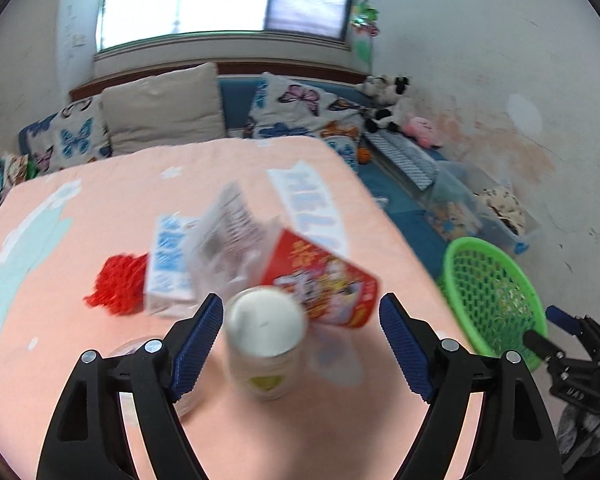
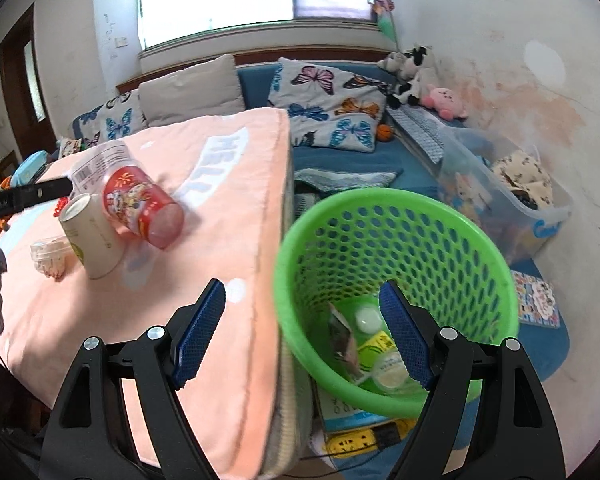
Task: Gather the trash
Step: 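Move the left tool back to the table and close on the white paper cup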
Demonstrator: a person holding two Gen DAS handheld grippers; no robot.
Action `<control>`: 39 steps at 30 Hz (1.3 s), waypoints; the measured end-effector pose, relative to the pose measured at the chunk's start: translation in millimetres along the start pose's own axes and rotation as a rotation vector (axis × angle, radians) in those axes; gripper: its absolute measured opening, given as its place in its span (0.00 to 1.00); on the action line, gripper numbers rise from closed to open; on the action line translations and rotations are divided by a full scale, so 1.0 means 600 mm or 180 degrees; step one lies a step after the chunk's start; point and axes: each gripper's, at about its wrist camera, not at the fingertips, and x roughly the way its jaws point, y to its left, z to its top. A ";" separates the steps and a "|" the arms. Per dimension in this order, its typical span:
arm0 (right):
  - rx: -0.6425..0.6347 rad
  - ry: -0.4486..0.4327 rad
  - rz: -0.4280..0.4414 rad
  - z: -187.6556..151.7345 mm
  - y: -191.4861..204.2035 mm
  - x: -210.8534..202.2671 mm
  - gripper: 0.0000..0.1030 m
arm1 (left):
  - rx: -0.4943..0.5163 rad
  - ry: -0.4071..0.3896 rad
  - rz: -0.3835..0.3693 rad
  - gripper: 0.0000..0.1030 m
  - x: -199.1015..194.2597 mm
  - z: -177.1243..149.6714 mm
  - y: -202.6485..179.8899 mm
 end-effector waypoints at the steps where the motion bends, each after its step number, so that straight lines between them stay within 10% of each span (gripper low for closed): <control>1: -0.0009 0.0008 0.0031 0.003 0.006 0.004 0.77 | -0.0021 0.0023 0.0028 0.75 0.003 -0.005 0.010; 20: -0.0237 0.0152 0.0350 0.037 0.075 0.064 0.77 | -0.0017 0.0234 0.0196 0.72 0.087 -0.043 0.035; 26: -0.0295 0.0223 0.0490 0.042 0.093 0.086 0.77 | 0.0051 0.0189 0.0088 0.53 0.086 -0.040 0.028; 39: -0.0570 0.0316 0.0878 0.056 0.143 0.132 0.77 | 0.0094 0.0059 -0.0032 0.52 0.029 -0.030 0.030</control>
